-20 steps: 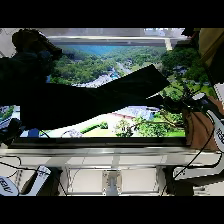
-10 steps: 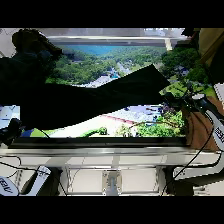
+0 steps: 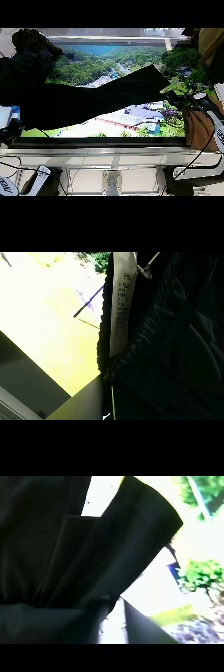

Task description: Fold the clothes and pants, and hang the long-sleeved shirts on hangers.

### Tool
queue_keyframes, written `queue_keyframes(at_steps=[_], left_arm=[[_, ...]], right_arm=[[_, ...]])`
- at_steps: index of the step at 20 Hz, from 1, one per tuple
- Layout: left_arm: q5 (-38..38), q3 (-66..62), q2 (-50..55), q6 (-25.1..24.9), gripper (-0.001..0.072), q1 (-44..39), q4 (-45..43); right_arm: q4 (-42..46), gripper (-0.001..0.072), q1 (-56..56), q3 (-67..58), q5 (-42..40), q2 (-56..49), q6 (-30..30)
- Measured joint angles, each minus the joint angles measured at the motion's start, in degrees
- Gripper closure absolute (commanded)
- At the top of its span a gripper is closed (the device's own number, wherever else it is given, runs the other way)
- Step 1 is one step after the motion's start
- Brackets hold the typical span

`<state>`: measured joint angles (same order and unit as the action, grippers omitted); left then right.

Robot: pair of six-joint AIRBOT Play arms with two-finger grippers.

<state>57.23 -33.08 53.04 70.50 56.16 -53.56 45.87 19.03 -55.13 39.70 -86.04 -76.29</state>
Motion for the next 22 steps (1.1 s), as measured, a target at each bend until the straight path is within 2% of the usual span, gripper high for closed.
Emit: queue_keyframes(at_steps=[2,3,4,6,13,14,16,19,22], left_arm=[[0.0,0.0,0.0,0.0,0.0690,0.0,0.0],[0.0,0.0,0.0,0.0,0.0690,0.0,0.0],[0.0,0.0,0.0,0.0,0.0690,0.0,0.0],[0.0,0.0,0.0,0.0,0.0690,0.0,0.0],[-0.2,0.0,0.0,0.0,0.0689,0.0,0.0],[-0.2,0.0,0.0,0.0,0.0689,0.0,0.0],[-0.2,0.0,0.0,0.0,0.0690,0.0,0.0],[-0.6,0.0,0.0,0.0,0.0690,0.0,0.0],[-1.0,-0.3,0.0,-0.1,0.0690,0.0,-0.2]], right_arm=[[1.0,0.0364,0.5,0.0,3.0,0.5,0.0],[1.0,0.0336,0.7,0.3,4.5,0.7,-0.1],[0.5,0.0275,0.9,0.8,5.7,0.8,-0.1],[-2.0,0.0276,1.0,2.5,6.1,0.9,-0.2],[-10.6,0.0286,-0.6,6.3,-3.6,-0.5,0.0],[-11.8,0.0359,-0.9,6.4,-4.7,-1.0,0.1],[-13.0,0.0616,-1.2,6.4,-6.7,-2.0,0.3],[-13.8,0.0702,-1.4,5.2,-9.2,-2.6,0.5],[-14.0,0.0702,-1.2,2.5,-8.7,-2.7,1.0]])
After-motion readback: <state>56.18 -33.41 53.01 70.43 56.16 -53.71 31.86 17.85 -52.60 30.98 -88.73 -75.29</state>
